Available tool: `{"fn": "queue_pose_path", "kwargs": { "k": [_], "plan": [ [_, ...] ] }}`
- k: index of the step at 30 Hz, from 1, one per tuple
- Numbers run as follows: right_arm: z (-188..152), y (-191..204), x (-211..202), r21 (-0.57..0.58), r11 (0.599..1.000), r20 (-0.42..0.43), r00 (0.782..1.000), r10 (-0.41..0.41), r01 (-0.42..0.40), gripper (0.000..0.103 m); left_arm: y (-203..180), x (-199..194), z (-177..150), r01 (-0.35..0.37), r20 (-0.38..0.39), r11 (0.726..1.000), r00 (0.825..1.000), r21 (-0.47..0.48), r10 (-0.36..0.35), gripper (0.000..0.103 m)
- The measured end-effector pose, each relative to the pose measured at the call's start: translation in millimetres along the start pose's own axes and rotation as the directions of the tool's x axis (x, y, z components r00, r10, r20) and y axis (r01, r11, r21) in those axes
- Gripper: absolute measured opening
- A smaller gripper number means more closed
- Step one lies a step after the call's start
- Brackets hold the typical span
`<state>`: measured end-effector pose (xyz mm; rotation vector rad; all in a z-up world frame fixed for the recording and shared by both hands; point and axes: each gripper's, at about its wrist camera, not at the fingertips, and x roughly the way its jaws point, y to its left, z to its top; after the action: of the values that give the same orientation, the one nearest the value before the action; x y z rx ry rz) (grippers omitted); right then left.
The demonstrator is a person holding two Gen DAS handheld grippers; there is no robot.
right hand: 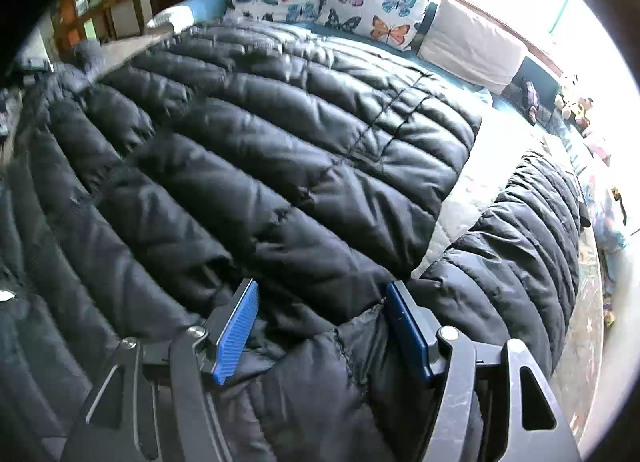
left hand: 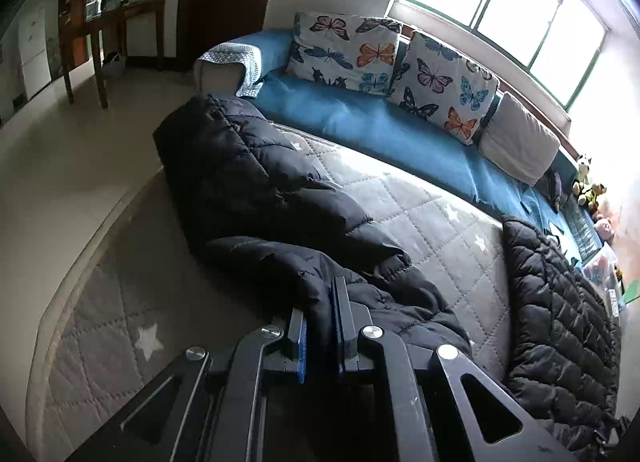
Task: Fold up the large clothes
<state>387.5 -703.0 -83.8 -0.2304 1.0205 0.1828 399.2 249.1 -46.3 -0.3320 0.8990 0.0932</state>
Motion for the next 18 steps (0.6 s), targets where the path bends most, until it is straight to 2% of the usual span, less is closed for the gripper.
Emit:
{"fn": "queue_pose_path", "kwargs": {
  "k": [2, 5, 8, 10, 11, 13, 18],
  "plan": [
    [-1.7, -20.2, -21.0, 0.071, 0.997, 0.047, 0.999, 0.028, -0.031, 0.072, -0.4, -11.3, 1.0, -0.011, -0.010, 1.000, 1.000, 0.005, 0.011, 0.014],
    [-7.3, -67.1, -45.5, 0.189, 0.982, 0.088, 0.995, -0.046, 0.029, 0.072, -13.4, -35.7, 1.4, -0.027, -0.004, 0.999, 1.000, 0.029, 0.027, 0.017],
    [-16.2, -112.3, -46.7, 0.291, 0.953, 0.060, 0.993, -0.105, 0.084, 0.072, -13.1, -69.0, 1.7, -0.055, 0.042, 0.998, 0.998, 0.040, 0.053, 0.028],
    [-26.8, -147.4, -37.4, 0.377, 0.920, 0.026, 0.991, -0.128, 0.109, 0.072, -14.3, -96.3, 0.1, -0.068, 0.087, 0.996, 0.994, 0.051, 0.064, 0.040],
    [-33.7, -165.1, -30.2, 0.426, 0.898, 0.011, 0.991, -0.131, 0.114, 0.072, -15.6, -107.7, -3.1, -0.062, 0.103, 0.996, 0.993, 0.057, 0.056, 0.043],
    [-42.1, -188.5, -17.1, 0.497, 0.862, -0.001, 0.994, -0.109, 0.095, 0.072, -19.2, -121.2, -8.0, -0.045, 0.113, 0.997, 0.993, 0.068, 0.038, 0.064],
    [-54.2, -220.7, 6.8, 0.634, 0.773, 0.053, 0.998, -0.035, -0.006, 0.072, -44.3, -141.1, -32.4, -0.001, 0.102, 0.992, 0.995, 0.124, -0.011, 0.066]
  ]
}}
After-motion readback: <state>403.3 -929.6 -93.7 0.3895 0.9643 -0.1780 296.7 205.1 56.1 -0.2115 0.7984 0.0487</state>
